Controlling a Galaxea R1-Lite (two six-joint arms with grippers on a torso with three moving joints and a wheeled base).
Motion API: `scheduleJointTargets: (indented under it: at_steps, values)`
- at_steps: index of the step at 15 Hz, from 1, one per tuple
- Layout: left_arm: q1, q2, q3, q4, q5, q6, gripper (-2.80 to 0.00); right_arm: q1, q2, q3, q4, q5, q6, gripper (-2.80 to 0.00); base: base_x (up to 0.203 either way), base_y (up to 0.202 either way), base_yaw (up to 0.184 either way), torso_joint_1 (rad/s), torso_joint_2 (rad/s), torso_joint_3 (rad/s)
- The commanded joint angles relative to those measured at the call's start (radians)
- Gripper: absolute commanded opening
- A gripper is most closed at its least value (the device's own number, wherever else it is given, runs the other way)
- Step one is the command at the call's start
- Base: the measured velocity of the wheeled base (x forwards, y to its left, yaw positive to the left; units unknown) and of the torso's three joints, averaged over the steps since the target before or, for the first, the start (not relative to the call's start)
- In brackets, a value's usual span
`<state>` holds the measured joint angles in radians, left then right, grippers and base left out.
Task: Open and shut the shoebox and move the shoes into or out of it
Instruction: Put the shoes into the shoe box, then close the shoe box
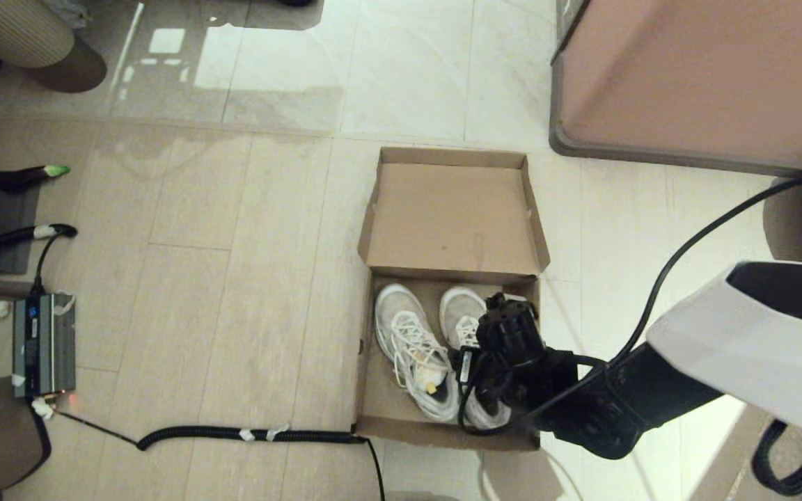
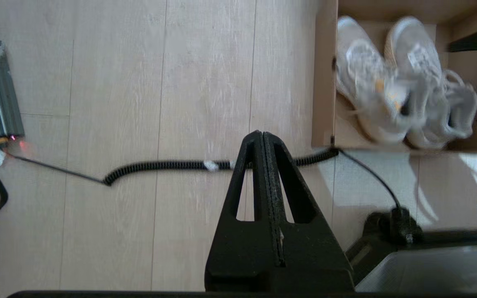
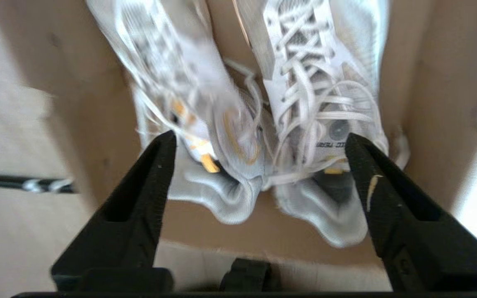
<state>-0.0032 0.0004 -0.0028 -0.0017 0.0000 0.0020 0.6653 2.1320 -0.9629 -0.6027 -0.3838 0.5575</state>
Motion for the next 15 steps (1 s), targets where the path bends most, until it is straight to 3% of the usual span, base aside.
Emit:
scheduleJointTargets:
  at_steps: [1,2,5,8,11,15]
  values:
    - [0.002,0.0,-0.002,-0.03,0.003,0.004,-2.8,-0.004,-0.185,0.025,0.066,0.009,0.005,0.0,0.0,0.0,0.0,0.0,0.0,0.0]
    - [0.003,0.0,-0.032,-0.038,0.025,0.011,-2.8,-0.01,-0.266,0.033,0.118,0.023,0.004,-2.8,0.0,0.0,0.0,0.0,0.0,0.0]
    - [0.0,0.099,-0.185,0.01,0.036,0.016,-2.8,-0.089,-0.449,0.039,0.304,0.101,-0.004,-2.8,0.0,0.0,0.0,0.0,0.0,0.0]
    - [-0.042,0.368,-0.302,0.007,0.016,-0.007,-2.8,-0.315,-0.485,0.007,0.43,0.219,-0.009,-2.8,0.0,0.0,0.0,0.0,0.0,0.0]
    - [-0.107,0.755,-0.406,-0.11,-0.026,-0.109,-2.8,-0.528,-0.435,-0.115,0.555,0.365,-0.057,-2.8,0.0,0.0,0.0,0.0,0.0,0.0]
    - [-0.147,1.273,-0.561,-0.379,-0.087,-0.286,-2.8,-0.614,-0.302,-0.223,0.61,0.518,-0.089,-2.8,0.0,0.0,0.0,0.0,0.0,0.0]
